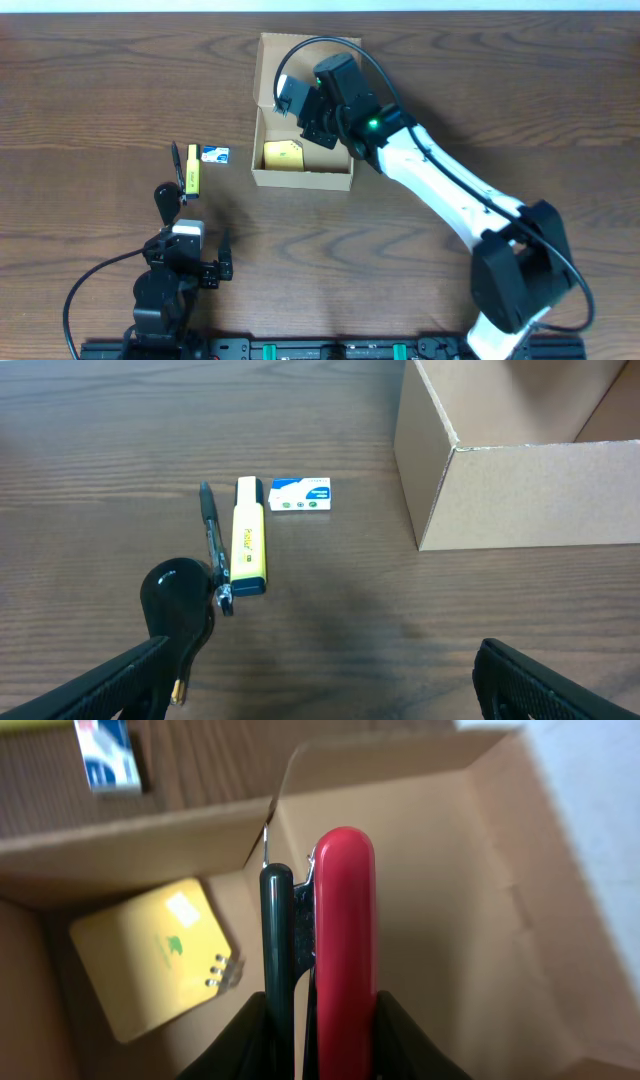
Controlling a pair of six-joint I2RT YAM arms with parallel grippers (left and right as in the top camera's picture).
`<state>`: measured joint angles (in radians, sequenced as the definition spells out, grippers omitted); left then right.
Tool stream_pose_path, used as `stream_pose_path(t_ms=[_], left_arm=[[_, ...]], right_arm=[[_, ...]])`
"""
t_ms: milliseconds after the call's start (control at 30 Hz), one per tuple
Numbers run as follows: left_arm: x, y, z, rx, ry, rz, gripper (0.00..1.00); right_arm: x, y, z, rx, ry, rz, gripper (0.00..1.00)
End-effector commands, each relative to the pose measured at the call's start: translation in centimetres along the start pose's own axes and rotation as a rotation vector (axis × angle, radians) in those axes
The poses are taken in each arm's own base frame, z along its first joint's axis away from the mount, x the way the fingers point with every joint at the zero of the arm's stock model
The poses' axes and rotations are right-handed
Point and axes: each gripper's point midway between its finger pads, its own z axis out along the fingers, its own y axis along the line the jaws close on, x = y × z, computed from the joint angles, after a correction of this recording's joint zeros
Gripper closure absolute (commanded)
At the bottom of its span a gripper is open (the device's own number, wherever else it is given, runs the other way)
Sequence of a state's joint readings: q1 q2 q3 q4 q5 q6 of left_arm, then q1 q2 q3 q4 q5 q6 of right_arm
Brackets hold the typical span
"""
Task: Pack container
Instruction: 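Carry the stapler into the box and lower it beside the notepad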
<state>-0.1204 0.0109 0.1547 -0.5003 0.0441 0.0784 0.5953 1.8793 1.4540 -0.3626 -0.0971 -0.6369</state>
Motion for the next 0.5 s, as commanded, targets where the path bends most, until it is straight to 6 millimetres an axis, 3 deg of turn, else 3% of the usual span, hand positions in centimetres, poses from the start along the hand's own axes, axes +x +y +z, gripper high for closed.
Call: stream_pose_path(t_ms=[0, 467], left_arm=[[0.5, 0.4, 0.2, -0.022, 0.009, 0.002, 0.05], [0.5, 0.4, 0.2, -0.022, 0.009, 0.002, 0.05]], right_arm=[[0.4, 0.7, 1.1, -0.029, 0.007, -0.084, 0.99], [2.1, 3.3, 4.7, -0.14, 0.003, -0.127, 0.98]])
